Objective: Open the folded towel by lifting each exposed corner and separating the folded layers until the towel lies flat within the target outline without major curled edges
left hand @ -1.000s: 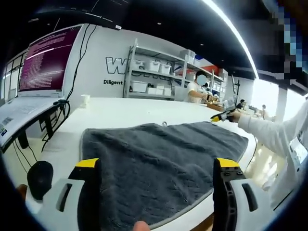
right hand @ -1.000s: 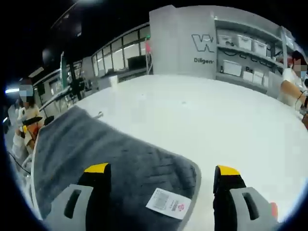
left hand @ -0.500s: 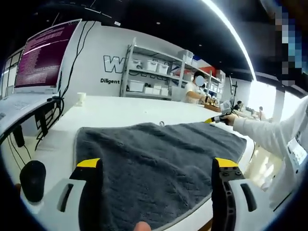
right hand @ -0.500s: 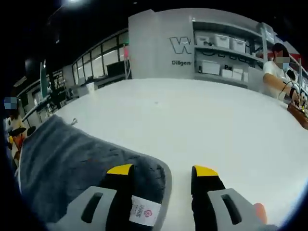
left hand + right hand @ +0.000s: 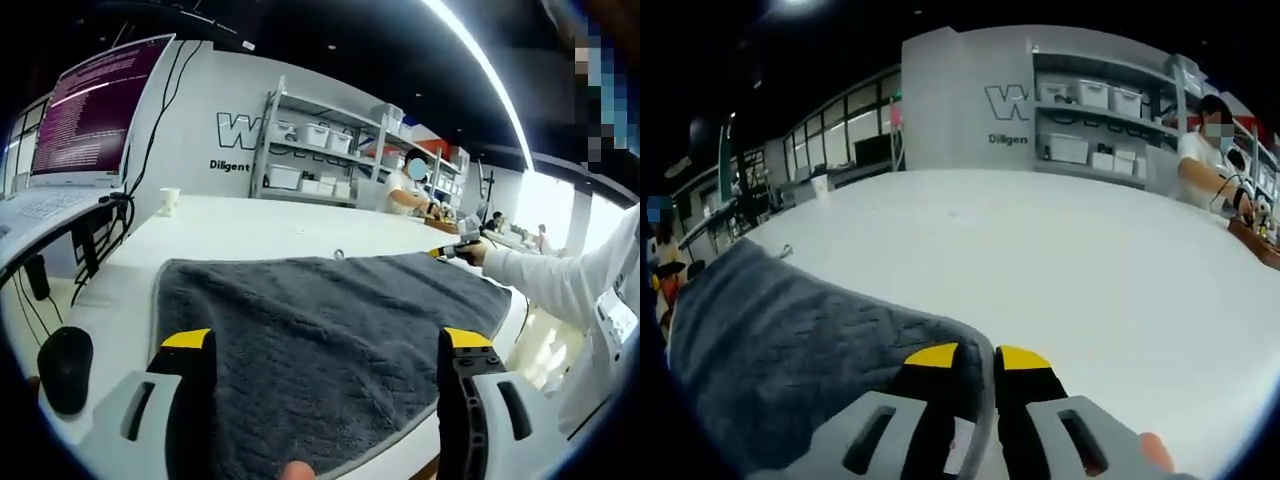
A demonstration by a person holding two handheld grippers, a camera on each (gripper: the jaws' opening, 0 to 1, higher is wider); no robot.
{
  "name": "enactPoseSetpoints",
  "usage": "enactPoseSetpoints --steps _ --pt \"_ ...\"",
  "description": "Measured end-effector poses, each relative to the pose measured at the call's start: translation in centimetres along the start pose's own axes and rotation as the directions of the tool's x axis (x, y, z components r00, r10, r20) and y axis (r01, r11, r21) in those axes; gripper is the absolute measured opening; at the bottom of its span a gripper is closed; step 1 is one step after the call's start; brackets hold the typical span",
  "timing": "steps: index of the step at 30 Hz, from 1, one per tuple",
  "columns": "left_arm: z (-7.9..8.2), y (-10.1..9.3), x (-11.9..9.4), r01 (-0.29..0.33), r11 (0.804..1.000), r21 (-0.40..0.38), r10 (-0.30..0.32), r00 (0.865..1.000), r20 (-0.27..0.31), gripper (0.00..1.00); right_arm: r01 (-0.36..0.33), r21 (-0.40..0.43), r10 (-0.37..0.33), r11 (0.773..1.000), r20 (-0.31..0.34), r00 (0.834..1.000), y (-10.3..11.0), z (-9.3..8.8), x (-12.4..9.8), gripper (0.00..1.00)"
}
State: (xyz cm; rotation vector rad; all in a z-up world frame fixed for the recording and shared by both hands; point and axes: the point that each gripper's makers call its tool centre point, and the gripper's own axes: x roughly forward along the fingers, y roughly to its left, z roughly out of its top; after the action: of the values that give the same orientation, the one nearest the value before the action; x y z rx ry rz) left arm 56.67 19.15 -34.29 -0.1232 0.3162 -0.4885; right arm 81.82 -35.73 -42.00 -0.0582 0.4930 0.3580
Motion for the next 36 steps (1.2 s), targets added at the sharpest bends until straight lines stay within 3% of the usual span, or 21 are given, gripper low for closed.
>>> enactPoseSetpoints --steps 9,13,16,20,23,26,29,30,36 --pt "-0.3 0.2 0.0 -0.006 1.000 -0.004 0.006 1.000 -0.006 0.89 0.132 -0.106 -0.135 0.986 -0.021 0.991 -3.8 0.4 -0.6 0.05" --pt "-0.6 0.2 0.2 -0.005 1.000 -0.010 0.005 1.000 -0.011 0.89 0.163 -0.113 -0.167 0.980 -0.031 0.985 -5.1 0.3 -0.4 0.07" --pt "-0.6 0.2 0.1 -0.003 1.000 -0.010 0.003 1.000 -0.008 0.89 0.160 -0.068 -0.162 0.985 -0.018 0.987 -4.4 0.5 -0.4 0.10" --pt "-0.6 0.1 -0.1 0.001 1.000 -0.007 -0.001 1.000 -0.005 0.90 0.172 -0.074 -0.173 0.982 0.001 0.985 -4.6 1.3 -1.7 0.17" --pt "-0.6 0.2 -0.5 -0.004 1.000 -0.003 0.004 1.000 0.007 0.91 0.167 -0.082 -0.167 0.983 0.011 0.986 -4.6 2.3 -3.5 0.27" --pt "-0.7 0.4 -0.9 -0.013 1.000 0.000 0.013 1.000 0.014 0.91 0.122 -0.073 -0.117 0.990 0.061 0.991 -3.7 3.5 -6.1 0.32" --pt "-0.7 0.4 -1.4 -0.024 1.000 0.012 0.024 0.999 0.021 0.92 0.076 -0.093 -0.066 0.993 0.111 0.992 -0.9 3.9 -10.1 0.40" --pt "-0.8 0.4 -1.5 -0.025 1.000 0.016 0.024 0.999 0.020 0.92 0.060 -0.098 -0.048 0.993 0.122 0.991 -0.9 4.2 -11.5 0.43" --pt "-0.8 0.0 -2.2 -0.015 0.999 0.035 0.014 0.999 0.033 0.93 -0.003 -0.089 0.019 0.996 0.174 0.985 5.1 1.6 -18.9 0.68"
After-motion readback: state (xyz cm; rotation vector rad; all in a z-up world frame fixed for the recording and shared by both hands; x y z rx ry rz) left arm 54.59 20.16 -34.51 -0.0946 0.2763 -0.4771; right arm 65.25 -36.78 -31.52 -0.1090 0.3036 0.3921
